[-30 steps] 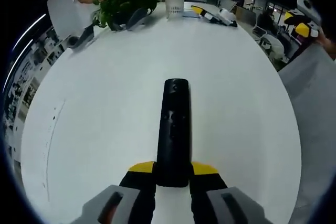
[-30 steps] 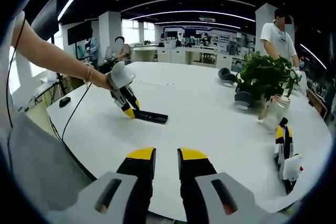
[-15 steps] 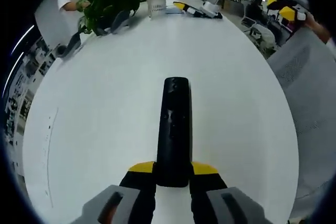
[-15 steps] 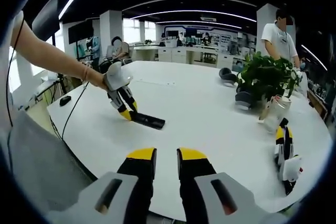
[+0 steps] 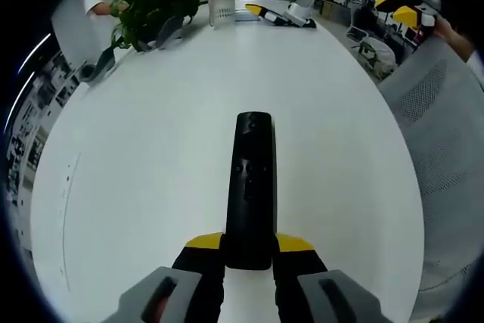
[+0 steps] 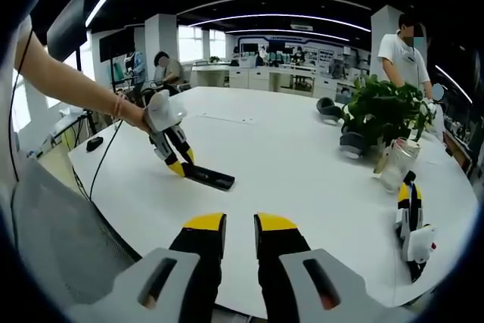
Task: Press the specified remote control buttons in sequence, fully releasing each button before pressing the next.
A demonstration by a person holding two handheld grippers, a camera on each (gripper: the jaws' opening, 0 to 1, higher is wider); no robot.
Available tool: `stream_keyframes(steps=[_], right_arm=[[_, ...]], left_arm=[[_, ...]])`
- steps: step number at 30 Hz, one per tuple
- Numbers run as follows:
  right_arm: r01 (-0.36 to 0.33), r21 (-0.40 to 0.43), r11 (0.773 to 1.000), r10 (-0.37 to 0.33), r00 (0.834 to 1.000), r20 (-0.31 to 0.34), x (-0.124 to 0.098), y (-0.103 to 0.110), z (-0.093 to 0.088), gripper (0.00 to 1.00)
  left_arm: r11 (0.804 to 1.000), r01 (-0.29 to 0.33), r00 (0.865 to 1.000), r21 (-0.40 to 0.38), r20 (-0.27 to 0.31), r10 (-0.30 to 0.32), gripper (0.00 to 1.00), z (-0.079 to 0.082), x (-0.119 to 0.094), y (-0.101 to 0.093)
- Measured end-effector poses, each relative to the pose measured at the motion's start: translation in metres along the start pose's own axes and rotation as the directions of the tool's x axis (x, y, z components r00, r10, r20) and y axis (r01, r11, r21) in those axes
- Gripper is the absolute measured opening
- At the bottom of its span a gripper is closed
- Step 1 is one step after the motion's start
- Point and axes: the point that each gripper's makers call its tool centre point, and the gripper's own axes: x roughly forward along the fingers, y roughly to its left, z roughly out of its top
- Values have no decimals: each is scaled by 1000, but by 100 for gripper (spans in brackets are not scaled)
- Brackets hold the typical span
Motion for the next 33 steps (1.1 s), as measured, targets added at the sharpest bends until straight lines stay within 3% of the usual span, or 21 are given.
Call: stream_keyframes(steps=[22, 33], right_arm=[[-29, -20, 999, 29, 999, -28, 3, 5, -5, 13], [-48, -36, 998, 46, 997, -54, 4, 11, -8, 12]], left_arm=[[998, -7, 999, -64, 52, 11, 24, -4, -3, -39], [999, -8, 998, -46, 59, 10, 23, -5, -4, -61]])
